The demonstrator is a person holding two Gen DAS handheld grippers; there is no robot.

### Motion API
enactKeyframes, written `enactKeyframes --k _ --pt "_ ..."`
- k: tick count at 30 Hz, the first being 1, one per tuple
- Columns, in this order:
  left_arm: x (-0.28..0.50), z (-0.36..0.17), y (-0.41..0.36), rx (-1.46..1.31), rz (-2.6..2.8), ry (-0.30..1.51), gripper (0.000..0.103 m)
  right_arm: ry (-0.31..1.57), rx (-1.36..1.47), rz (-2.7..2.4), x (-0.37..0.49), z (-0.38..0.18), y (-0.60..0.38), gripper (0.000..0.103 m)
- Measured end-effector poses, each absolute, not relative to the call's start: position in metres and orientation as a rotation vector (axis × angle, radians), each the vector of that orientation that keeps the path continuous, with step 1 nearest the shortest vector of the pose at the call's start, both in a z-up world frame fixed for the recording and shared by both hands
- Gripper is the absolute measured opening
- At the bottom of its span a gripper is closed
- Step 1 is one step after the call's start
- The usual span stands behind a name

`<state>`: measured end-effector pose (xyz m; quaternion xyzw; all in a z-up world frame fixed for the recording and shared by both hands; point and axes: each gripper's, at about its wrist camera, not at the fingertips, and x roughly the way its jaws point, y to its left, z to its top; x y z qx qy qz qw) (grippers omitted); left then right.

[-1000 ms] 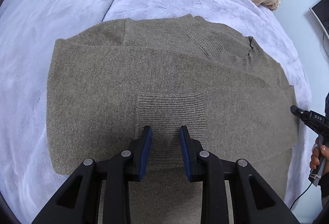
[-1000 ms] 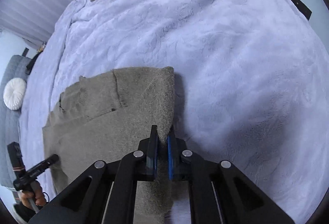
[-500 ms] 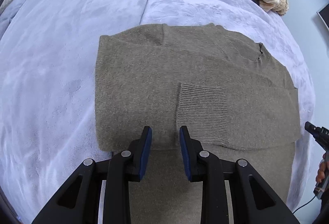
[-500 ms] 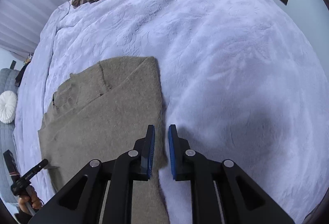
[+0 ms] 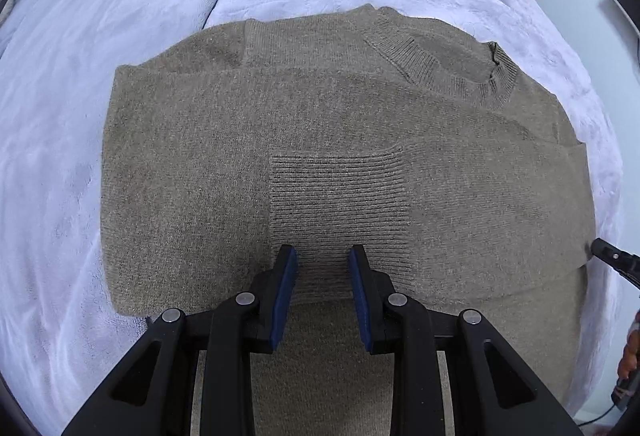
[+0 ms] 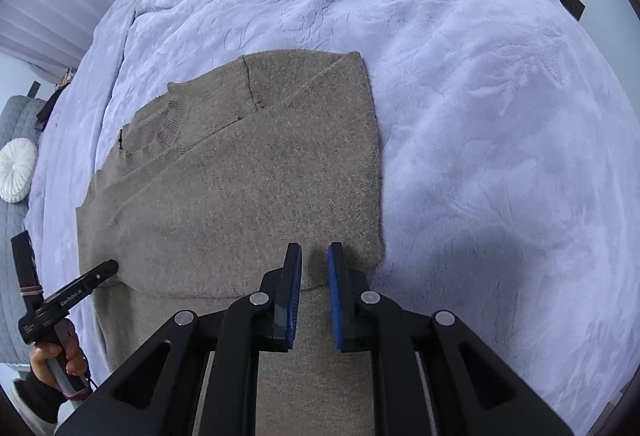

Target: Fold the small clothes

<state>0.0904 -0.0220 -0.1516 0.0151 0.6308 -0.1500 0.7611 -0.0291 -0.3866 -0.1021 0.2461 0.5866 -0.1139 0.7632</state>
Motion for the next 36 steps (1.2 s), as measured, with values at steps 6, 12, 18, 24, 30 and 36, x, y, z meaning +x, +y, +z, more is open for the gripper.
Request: enactKeyframes --k 6,12,18,24,30,36 --pt "0.091 -0.145 -0.021 0.031 -0.301 1.389 0.03 1.354 0.475 -0.27 -0.027 -0.129 -0.39 0.007" --pt "0.106 -0.128 -0.01 -0.037 -0.273 1.349 0.03 1.367 0.454 -0.292 -0.035 -0.113 -0.386 0.011" --pt "0.116 -0.153 -0.009 0.007 -0.244 1.403 0.03 1.362 0.514 -0.278 -0.054 -0.098 -0.377 0.012" --pt "0.098 -0.139 -0.005 0.058 -0.231 1.425 0.03 1.377 0.563 -0.265 -0.068 -0.091 -0.363 0.012" --pt "0.071 -0.111 0.007 0.038 -0.227 1.424 0.03 1.369 0.631 -0.271 -0.076 -0.082 -0.356 0.012" --pt "0.037 -0.088 0.013 0.079 -0.243 1.42 0.03 1.354 0.644 -0.257 -0.077 -0.068 -0.344 0.042"
